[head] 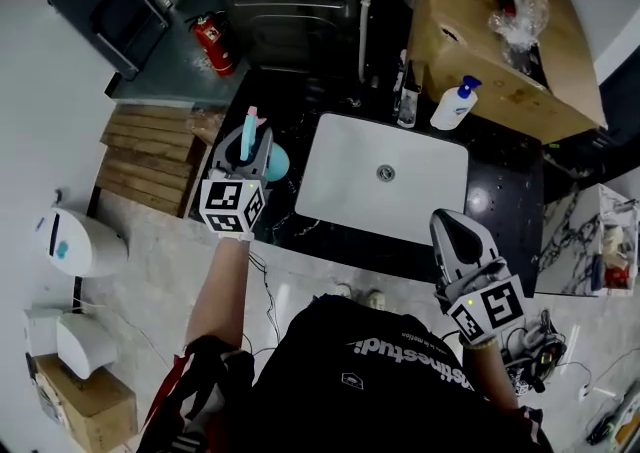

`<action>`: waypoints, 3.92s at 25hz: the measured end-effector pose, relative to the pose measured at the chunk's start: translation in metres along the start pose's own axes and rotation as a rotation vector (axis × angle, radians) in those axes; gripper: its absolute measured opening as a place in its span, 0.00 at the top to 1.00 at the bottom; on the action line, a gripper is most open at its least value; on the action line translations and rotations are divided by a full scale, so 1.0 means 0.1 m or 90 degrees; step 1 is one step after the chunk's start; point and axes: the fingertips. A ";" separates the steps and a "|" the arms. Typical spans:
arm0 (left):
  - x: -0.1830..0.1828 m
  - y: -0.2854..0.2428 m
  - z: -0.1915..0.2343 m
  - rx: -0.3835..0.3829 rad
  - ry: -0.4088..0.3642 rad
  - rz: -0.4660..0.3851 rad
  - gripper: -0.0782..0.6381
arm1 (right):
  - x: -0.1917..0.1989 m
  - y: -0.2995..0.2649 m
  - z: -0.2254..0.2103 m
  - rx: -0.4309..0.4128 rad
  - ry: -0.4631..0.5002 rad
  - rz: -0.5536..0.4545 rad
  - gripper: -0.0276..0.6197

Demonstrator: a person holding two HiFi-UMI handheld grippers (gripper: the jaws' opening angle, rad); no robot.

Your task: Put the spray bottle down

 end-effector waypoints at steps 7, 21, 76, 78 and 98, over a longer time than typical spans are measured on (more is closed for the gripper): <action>0.30 -0.30 0.21 -0.024 0.024 0.005 0.73 | 0.07 0.03 0.03 0.008 -0.002 0.017 0.90; 0.71 -0.47 0.26 -0.050 0.016 0.048 0.73 | 0.08 0.09 0.03 0.021 -0.004 0.017 0.90; -0.33 0.31 -0.34 -0.064 -0.001 -0.038 0.87 | -0.03 0.27 -0.21 0.041 -0.010 -0.025 0.90; -0.37 0.28 -0.46 -0.048 0.004 -0.041 0.87 | -0.04 0.30 -0.24 0.048 -0.009 -0.027 0.90; -1.08 0.03 -2.44 0.200 0.031 -0.114 0.87 | -0.28 0.75 -0.65 0.153 0.016 -0.070 0.90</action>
Point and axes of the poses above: the fingertips, and each gripper's own axes: y backward along the fingers, z to its left, x out of its underside, and after that the axes turned 4 degrees about -x, right-handed
